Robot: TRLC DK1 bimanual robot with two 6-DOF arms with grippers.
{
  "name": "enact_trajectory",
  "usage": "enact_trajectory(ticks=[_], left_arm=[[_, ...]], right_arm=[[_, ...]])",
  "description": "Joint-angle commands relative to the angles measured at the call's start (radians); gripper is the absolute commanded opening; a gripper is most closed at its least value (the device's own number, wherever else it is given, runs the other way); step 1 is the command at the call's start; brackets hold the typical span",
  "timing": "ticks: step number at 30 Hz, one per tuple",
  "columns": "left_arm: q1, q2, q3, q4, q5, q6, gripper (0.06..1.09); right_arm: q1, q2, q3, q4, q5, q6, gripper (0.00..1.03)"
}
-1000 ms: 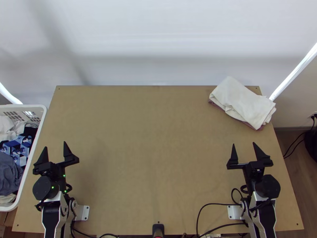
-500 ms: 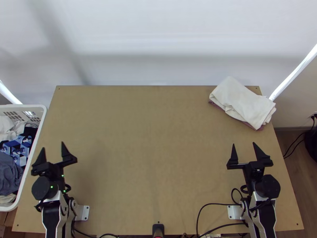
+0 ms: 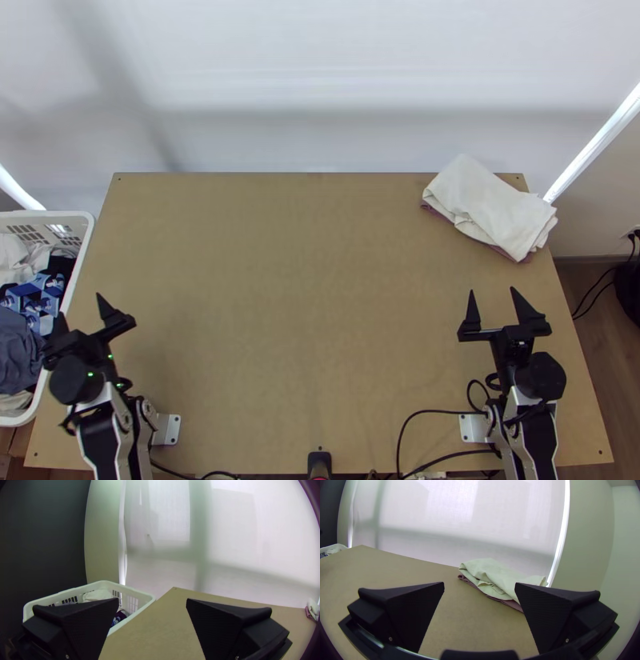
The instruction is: Fold the t-shirt
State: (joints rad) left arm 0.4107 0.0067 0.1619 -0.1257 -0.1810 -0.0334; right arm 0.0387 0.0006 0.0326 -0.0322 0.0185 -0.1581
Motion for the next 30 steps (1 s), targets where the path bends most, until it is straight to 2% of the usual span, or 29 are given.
enact_trajectory(ticks=[1,6,11,18,21,23,25,26,27,30], left_arm=[[0.007,0.015,0.183,-0.072,-0.005,-0.03,1.04],[0.013,0.22,0.475,-0.232,-0.012,-0.095,1.04],[0.068,0.455,0.752,-0.367,-0.023,-0.111,1.04],[0.329,0.823,1.044,-0.575,0.005,-0.054,1.03],[0.455,0.961,1.085,-0.595,0.091,-0.042,0.83],[0.504,1.064,1.099,-0.597,0.1,-0.02,0.79],[0.525,1.167,1.114,-0.6,0.1,0.024,0.83],[0.545,1.211,1.116,-0.578,0.098,0.05,0.97],[0.568,1.257,1.116,-0.549,0.098,0.078,1.05],[0.62,1.421,1.162,-0.508,0.094,0.124,1.05]], right_arm=[[-0.002,-0.002,-0.008,0.009,0.008,-0.004,0.99],[-0.003,-0.002,-0.008,0.009,0.008,-0.004,0.99],[-0.002,-0.002,-0.008,0.008,0.008,-0.004,0.99],[-0.002,-0.002,-0.008,0.009,0.008,-0.004,0.99],[-0.003,-0.002,-0.008,0.009,0.008,-0.004,0.99],[-0.003,-0.002,-0.008,0.009,0.008,-0.004,0.99],[-0.002,-0.002,-0.008,0.009,0.008,-0.004,0.99],[-0.002,-0.002,-0.01,0.009,0.008,-0.004,0.99],[-0.002,-0.002,-0.008,0.009,0.008,-0.004,0.99],[-0.002,-0.002,-0.008,0.009,0.008,-0.004,0.99]])
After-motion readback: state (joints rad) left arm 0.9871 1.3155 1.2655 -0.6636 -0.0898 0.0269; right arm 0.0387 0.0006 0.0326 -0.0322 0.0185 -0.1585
